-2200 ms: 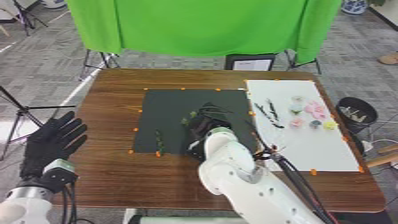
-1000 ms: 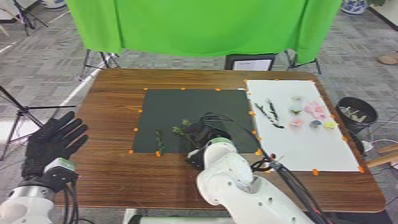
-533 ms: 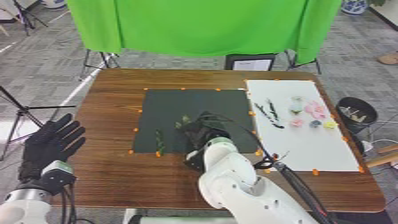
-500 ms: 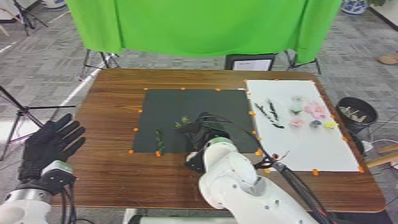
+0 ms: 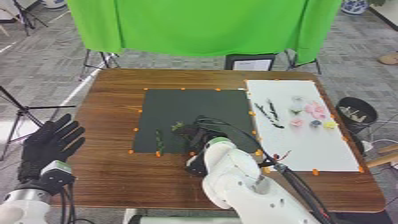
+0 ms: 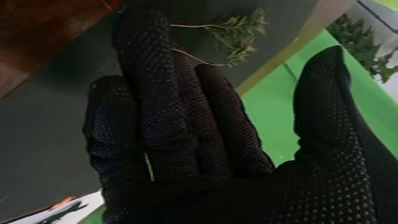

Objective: Arrange flowers

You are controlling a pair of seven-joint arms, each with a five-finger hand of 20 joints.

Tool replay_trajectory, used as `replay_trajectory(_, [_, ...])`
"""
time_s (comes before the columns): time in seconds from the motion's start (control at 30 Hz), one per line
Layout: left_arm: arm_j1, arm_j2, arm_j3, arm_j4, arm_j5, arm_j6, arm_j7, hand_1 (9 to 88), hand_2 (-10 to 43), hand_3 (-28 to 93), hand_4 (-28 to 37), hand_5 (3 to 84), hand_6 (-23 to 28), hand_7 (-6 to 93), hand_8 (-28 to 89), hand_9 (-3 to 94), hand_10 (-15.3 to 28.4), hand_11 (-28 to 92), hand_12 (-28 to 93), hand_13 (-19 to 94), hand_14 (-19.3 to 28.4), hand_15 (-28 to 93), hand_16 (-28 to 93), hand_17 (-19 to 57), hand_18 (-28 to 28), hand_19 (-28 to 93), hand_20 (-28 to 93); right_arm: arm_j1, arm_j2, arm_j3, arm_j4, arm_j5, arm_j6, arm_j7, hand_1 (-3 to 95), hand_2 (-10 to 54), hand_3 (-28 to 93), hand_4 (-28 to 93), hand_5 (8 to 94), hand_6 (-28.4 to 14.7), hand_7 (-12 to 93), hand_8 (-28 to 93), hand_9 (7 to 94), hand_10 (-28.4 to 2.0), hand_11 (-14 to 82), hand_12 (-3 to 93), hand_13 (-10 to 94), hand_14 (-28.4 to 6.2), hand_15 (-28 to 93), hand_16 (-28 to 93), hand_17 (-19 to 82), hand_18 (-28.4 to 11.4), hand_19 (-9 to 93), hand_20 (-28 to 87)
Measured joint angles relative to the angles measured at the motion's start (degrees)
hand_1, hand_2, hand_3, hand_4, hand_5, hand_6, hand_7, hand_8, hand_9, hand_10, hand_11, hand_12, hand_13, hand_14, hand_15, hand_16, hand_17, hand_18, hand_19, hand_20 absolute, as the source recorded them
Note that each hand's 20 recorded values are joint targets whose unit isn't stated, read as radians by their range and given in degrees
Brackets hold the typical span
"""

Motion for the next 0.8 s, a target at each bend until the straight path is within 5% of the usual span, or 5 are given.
replay_trajectory(0.27, [0.85, -0.13, -0.41, -0.10, -0.35, 0.01, 0.52, 26.6, 11.0, 75, -26.0, 40.3, 10.3, 12.7, -8, 32.9, 17.0, 20, 13, 21, 16.8, 34, -5, -8.6, 16.3, 37, 9, 0.01, 1.03, -1.08, -1.92, -1.88, 2.62, -0.07, 19.8, 11.3, 73, -19, 59.4, -16.8, 5, -11, 66.6, -27.1, 10.2, 6.7, 86, -14.0, 37, 20, 55, -23.0, 93, 12])
replay_trajectory(0.67, [1.36, -0.33, -0.49, -0.16, -0.69, 0.02, 0.87, 26.6, 11.0, 75, -26.1, 40.3, 10.4, 12.6, -8, 32.9, 17.0, 20, 13, 21, 16.8, 34, -5, -8.6, 16.3, 37, 9, -0.46, 1.16, -0.65, -3.95, -1.98, -1.44, -0.31, 18.6, 11.7, 73, -19, 55.1, -19.4, 4, -12, 57.0, -28.4, 10.7, 3.3, 88, -14.1, 33, 19, 58, -22.0, 93, 3])
replay_trajectory(0.8, [1.59, -0.34, -0.52, -0.19, -0.84, 0.02, 1.04, 26.6, 11.1, 75, -26.1, 40.3, 10.3, 12.7, -8, 32.9, 17.0, 20, 13, 21, 16.8, 34, -5, -8.6, 16.3, 37, 9, -0.84, 1.19, -0.43, -4.75, -1.64, -1.43, -0.33, 18.1, 12.1, 73, -19, 48.4, -21.7, 2, -12, 48.0, -28.4, 10.7, 2.1, 86, -15.0, 33, 19, 58, -21.8, 93, -1])
